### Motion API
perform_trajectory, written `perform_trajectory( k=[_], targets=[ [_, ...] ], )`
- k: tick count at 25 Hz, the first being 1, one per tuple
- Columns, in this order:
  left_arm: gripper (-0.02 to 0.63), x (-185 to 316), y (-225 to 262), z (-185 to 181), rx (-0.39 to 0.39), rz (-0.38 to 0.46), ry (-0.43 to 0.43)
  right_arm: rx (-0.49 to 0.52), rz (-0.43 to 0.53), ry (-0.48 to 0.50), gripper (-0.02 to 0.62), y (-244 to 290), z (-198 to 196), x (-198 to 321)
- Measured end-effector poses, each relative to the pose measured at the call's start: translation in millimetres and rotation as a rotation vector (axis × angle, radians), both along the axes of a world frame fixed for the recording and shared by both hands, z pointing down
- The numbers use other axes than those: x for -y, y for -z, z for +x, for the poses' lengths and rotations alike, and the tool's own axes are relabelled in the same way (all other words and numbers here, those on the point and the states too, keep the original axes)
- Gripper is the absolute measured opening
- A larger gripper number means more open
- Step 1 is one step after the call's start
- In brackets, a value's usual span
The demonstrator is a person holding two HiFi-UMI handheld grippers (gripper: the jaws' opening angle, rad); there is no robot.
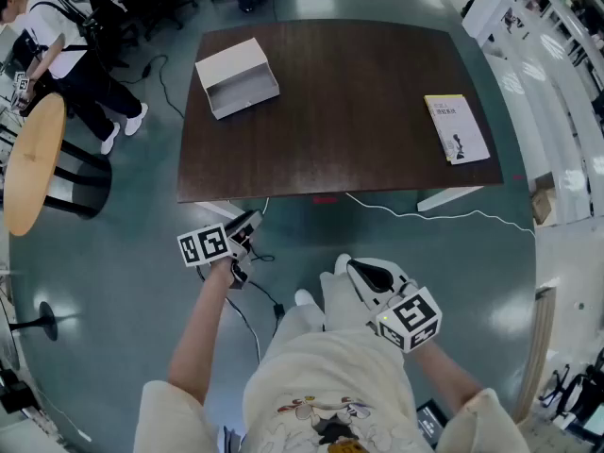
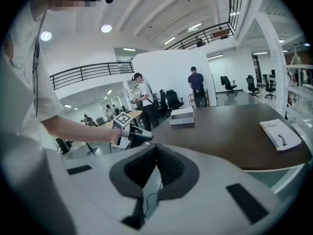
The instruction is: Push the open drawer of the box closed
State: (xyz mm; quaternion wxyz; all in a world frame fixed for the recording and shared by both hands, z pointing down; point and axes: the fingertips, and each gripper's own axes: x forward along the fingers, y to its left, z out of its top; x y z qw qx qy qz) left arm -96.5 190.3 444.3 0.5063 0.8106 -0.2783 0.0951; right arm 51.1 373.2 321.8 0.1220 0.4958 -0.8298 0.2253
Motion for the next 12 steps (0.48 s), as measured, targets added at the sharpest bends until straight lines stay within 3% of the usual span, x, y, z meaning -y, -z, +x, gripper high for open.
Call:
perform_trajectory(
  k=[5, 8, 12],
  targets=[
    [0.059, -115, 61, 15, 0.119, 0.213, -0.09, 0.001, 0.007, -0.002, 0.006, 12, -7, -31],
    [0.006, -170, 101, 33, 0.173, 0.342, -0.073, 0.008, 0.015, -0.003, 0.006, 18, -4, -40],
    [0.006, -221, 137, 64, 0.234, 0.457, -0.038, 0.016, 0.02, 0.006, 0.006, 23, 12, -49]
  ],
)
